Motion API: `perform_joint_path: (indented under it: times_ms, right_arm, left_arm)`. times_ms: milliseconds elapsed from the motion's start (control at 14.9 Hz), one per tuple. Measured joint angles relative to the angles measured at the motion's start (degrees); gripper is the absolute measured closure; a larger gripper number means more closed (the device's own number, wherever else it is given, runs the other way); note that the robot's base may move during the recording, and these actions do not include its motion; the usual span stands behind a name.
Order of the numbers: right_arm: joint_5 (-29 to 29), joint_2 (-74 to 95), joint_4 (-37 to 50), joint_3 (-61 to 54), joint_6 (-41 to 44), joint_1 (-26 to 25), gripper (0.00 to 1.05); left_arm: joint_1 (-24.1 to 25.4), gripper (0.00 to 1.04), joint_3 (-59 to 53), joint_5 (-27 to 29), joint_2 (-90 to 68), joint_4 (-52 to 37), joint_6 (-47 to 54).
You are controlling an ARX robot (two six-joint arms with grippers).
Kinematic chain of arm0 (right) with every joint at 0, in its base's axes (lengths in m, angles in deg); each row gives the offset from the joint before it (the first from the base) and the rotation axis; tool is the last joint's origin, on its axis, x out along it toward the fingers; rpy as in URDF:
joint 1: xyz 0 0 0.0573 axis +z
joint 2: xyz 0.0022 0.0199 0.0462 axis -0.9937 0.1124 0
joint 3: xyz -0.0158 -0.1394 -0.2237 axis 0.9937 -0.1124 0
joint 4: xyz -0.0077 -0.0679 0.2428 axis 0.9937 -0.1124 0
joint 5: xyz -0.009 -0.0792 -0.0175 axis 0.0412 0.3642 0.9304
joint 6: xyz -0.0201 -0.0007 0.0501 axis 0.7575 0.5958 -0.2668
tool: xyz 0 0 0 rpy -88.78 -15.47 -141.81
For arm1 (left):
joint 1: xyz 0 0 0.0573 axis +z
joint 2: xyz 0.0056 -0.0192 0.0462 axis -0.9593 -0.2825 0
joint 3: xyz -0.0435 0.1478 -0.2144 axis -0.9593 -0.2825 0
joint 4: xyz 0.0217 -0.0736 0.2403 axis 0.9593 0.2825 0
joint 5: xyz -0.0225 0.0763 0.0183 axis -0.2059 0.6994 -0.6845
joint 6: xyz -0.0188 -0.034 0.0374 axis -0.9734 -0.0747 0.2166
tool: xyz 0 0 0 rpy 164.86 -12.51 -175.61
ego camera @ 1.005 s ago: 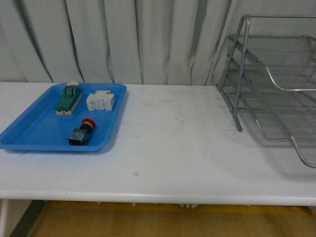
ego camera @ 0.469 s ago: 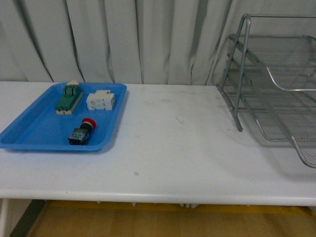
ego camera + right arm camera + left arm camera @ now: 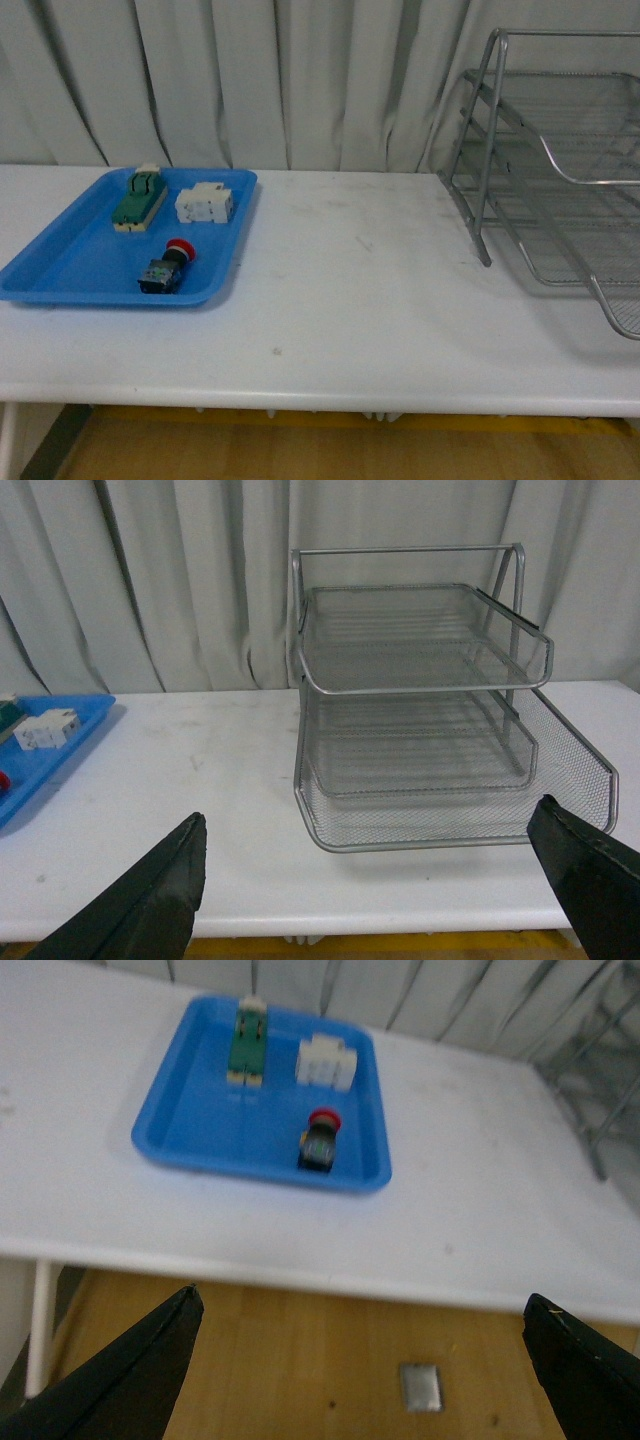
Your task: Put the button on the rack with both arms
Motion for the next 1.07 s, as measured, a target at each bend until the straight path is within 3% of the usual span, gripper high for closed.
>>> perform_joint_path:
  times_ms: [134,335,670,871,1072]
  right_arm:
    - [0.0,-0.02,0.0,0.0,0.0,0.0,0.06]
    - [0.02,-0.02,-0.02,0.0,0.0,0.0,0.06]
    - [0.02,-0.02,0.0,0.0,0.0,0.0,0.06]
    - [0.02,-0.02,0.0,0.0,0.0,0.0,0.06]
    - [0.02,-0.02,0.0,0.0,0.0,0.0,0.06]
  left_arm:
    - [3.72,0.07,8.15,-3.56,-18.18,-16.11,-0.28]
    - [1.99,0.07,21.84,-3.48,-47.23,-25.75,1.03]
    - [-7.3,0.07,53.79,3.76,-88.13,-11.93,9.86]
    - [-8.02,0.07,65.26,4.9,-101.09,-5.16,11.04]
    - [-7.74,0.07,69.53,4.59,-104.96,-2.54,10.08]
